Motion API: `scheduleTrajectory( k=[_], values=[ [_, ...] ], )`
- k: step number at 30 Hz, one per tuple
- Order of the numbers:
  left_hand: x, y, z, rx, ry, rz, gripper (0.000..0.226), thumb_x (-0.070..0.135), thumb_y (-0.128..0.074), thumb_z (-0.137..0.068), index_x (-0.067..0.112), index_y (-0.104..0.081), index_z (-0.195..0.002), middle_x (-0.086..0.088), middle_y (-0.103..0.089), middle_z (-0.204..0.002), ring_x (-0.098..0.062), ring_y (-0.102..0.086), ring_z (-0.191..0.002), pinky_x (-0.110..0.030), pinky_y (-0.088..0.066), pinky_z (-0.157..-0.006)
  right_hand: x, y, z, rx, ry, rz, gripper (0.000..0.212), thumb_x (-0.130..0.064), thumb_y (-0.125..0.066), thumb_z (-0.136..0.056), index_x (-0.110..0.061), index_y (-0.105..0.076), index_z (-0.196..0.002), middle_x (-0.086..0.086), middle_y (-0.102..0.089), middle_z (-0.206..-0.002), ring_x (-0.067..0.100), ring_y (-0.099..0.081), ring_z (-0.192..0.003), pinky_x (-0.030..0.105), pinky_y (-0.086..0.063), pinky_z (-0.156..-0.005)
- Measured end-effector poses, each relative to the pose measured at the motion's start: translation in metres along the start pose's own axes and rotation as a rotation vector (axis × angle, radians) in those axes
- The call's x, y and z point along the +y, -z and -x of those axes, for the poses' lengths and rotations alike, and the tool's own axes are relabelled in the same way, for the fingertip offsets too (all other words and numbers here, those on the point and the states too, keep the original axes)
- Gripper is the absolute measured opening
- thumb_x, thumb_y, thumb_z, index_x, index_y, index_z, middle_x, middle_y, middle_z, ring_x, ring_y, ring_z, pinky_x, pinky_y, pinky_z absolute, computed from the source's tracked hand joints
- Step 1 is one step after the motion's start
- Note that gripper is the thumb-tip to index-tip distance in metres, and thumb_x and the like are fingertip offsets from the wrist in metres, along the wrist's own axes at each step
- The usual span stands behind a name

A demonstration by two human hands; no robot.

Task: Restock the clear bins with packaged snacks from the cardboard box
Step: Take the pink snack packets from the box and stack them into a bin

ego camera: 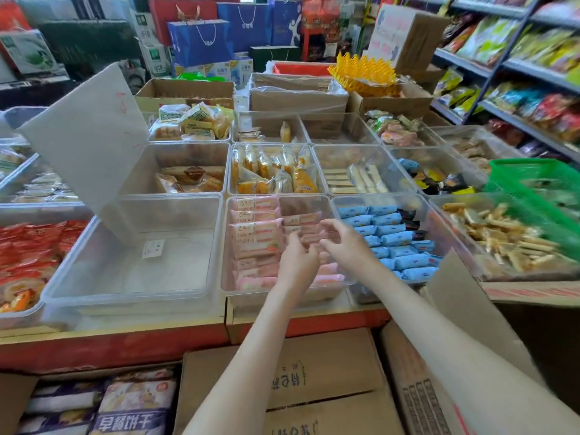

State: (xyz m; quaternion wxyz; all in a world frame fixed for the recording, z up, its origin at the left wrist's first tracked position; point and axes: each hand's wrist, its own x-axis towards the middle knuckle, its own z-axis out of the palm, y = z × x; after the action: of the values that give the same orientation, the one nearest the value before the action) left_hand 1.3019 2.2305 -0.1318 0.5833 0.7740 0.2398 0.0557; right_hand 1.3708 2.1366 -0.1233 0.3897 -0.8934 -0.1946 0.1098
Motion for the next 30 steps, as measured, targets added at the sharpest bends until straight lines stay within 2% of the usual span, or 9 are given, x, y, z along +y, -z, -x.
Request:
scheduleTrajectory(
  k=[3,7,10,12,14,17,19,24,30],
  values=[
    [0.032,-0.047,0.043,-0.069,-0.104,-0.084,0.036,0.017,-0.045,-0.096,0.011,-0.047,-0.132,-0.007,-0.061,-0.124,-0.021,-0.056,-0.115,-0.027,-0.041,-0.086,0.013,0.058,0.046,0.02,0.039,0.021,0.032,-0.011,-0.056,-0.092,-0.014,-0.058,-0.123,-0.001,-0.061,-0.115,0.009,-0.055,-0.101,0.016,-0.039,-0.087],
    [0.066,-0.125,0.119,-0.132,-0.191,-0.173,0.035,0.015,-0.043,-0.095,0.01,-0.049,-0.129,-0.009,-0.06,-0.125,-0.025,-0.056,-0.115,-0.031,-0.043,-0.088,0.061,0.131,0.127,0.074,0.031,-0.022,0.023,-0.007,-0.057,-0.09,-0.011,-0.064,-0.112,0.004,-0.067,-0.111,0.016,-0.062,-0.105,0.031,-0.046,-0.097],
    [0.084,-0.19,0.18,-0.19,-0.235,-0.201,0.036,0.012,-0.042,-0.094,0.01,-0.048,-0.129,-0.011,-0.059,-0.125,-0.025,-0.055,-0.116,-0.026,-0.04,-0.084,0.108,0.184,0.193,0.1,0.01,-0.046,0.023,-0.005,-0.057,-0.09,-0.011,-0.064,-0.111,0.003,-0.068,-0.111,0.015,-0.062,-0.106,0.03,-0.046,-0.098],
    [0.092,-0.232,0.212,-0.214,-0.25,-0.299,0.036,0.015,-0.042,-0.094,0.01,-0.047,-0.129,-0.014,-0.058,-0.125,-0.028,-0.052,-0.118,-0.032,-0.039,-0.095,0.141,0.217,0.23,0.115,-0.011,-0.031,0.023,-0.006,-0.058,-0.089,-0.013,-0.066,-0.11,0.001,-0.068,-0.109,0.015,-0.062,-0.104,0.028,-0.046,-0.096],
    [0.095,-0.271,0.232,-0.142,-0.266,-0.547,0.039,0.023,-0.043,-0.092,0.009,-0.047,-0.129,-0.016,-0.054,-0.13,-0.033,-0.041,-0.13,-0.043,-0.02,-0.112,0.172,0.246,0.26,0.098,-0.047,-0.013,0.023,-0.01,-0.058,-0.09,-0.014,-0.066,-0.111,0.0,-0.068,-0.108,0.014,-0.062,-0.102,0.031,-0.049,-0.094],
    [0.098,-0.316,0.251,0.009,-0.294,-0.811,0.046,0.029,-0.045,-0.092,0.01,-0.044,-0.134,-0.014,-0.038,-0.146,-0.036,-0.01,-0.145,-0.057,0.002,-0.114,0.219,0.276,0.284,0.039,-0.116,0.001,0.023,-0.015,-0.059,-0.09,-0.016,-0.065,-0.113,0.0,-0.067,-0.111,0.011,-0.06,-0.096,0.029,-0.049,-0.088],
    [0.096,-0.341,0.256,0.005,-0.324,-0.884,0.048,0.031,-0.045,-0.093,0.01,-0.043,-0.136,-0.013,-0.036,-0.148,-0.035,-0.008,-0.145,-0.058,0.0,-0.114,0.249,0.287,0.288,0.016,-0.158,0.02,0.024,-0.016,-0.06,-0.09,-0.016,-0.064,-0.113,0.001,-0.066,-0.113,0.009,-0.057,-0.092,0.025,-0.046,-0.083],
    [0.061,-0.398,0.224,-0.264,-0.223,-0.918,0.045,0.033,-0.045,-0.095,0.009,-0.043,-0.133,-0.015,-0.047,-0.135,-0.033,-0.041,-0.127,-0.045,-0.029,-0.109,0.32,0.291,0.27,-0.043,-0.278,0.03,0.028,-0.017,-0.057,-0.092,-0.013,-0.062,-0.119,0.003,-0.062,-0.119,0.011,-0.054,-0.096,0.024,-0.043,-0.084],
    [-0.007,-0.438,0.147,-0.361,0.023,-0.941,0.052,0.028,-0.043,-0.096,0.009,-0.031,-0.143,-0.015,-0.032,-0.147,-0.034,-0.027,-0.138,-0.044,-0.021,-0.115,0.407,0.267,0.2,-0.172,-0.384,0.086,0.037,-0.02,-0.059,-0.091,-0.012,-0.054,-0.127,0.007,-0.058,-0.124,0.018,-0.055,-0.106,0.02,-0.038,-0.083]
  ],
)
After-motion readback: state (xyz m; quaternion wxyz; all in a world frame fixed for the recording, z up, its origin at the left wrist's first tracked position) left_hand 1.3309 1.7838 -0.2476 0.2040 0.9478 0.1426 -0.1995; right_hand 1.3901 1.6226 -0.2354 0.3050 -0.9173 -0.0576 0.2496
